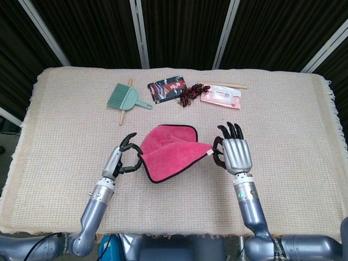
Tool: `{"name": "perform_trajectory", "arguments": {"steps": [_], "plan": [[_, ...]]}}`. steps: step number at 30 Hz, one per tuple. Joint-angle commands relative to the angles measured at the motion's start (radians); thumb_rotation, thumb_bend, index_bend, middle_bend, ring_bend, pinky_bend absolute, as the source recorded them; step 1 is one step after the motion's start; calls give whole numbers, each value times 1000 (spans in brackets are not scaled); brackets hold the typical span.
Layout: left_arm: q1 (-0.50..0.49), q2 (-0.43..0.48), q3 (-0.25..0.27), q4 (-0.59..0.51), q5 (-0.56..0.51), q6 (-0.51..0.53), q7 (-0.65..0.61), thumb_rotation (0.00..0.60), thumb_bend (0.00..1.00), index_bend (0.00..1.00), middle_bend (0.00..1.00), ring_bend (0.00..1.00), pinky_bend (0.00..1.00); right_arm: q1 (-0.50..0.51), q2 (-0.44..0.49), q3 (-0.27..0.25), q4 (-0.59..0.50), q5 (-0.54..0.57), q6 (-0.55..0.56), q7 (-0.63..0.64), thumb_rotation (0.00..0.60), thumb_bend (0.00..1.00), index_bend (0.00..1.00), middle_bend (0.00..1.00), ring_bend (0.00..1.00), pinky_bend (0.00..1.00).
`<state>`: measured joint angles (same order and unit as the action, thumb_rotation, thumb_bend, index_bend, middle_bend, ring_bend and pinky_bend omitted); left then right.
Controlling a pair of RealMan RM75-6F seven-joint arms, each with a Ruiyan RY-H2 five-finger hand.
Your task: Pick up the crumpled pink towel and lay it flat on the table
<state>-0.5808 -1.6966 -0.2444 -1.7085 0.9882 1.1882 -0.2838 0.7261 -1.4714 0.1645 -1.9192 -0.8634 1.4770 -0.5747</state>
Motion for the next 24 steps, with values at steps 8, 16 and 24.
{"name": "perform_trajectory", "arguments": {"steps": [8, 16, 24], "plan": [[50, 28, 68, -15, 46, -25, -1, 600, 416, 492, 60, 0, 0, -55, 17, -50, -50, -31, 11, -29, 600, 477, 663, 191, 4, 0], [78, 18, 112, 7, 84, -47, -5, 600, 416, 492, 60, 0, 0, -90, -6, -86, -35, -51, 0, -38, 600, 477, 663, 191, 4, 0], [92, 20, 125, 13, 115, -65, -5, 600, 415, 482, 59, 0, 0, -109, -16, -94, -37, -66, -6, -62, 600, 477, 642, 190, 3, 0]]}}
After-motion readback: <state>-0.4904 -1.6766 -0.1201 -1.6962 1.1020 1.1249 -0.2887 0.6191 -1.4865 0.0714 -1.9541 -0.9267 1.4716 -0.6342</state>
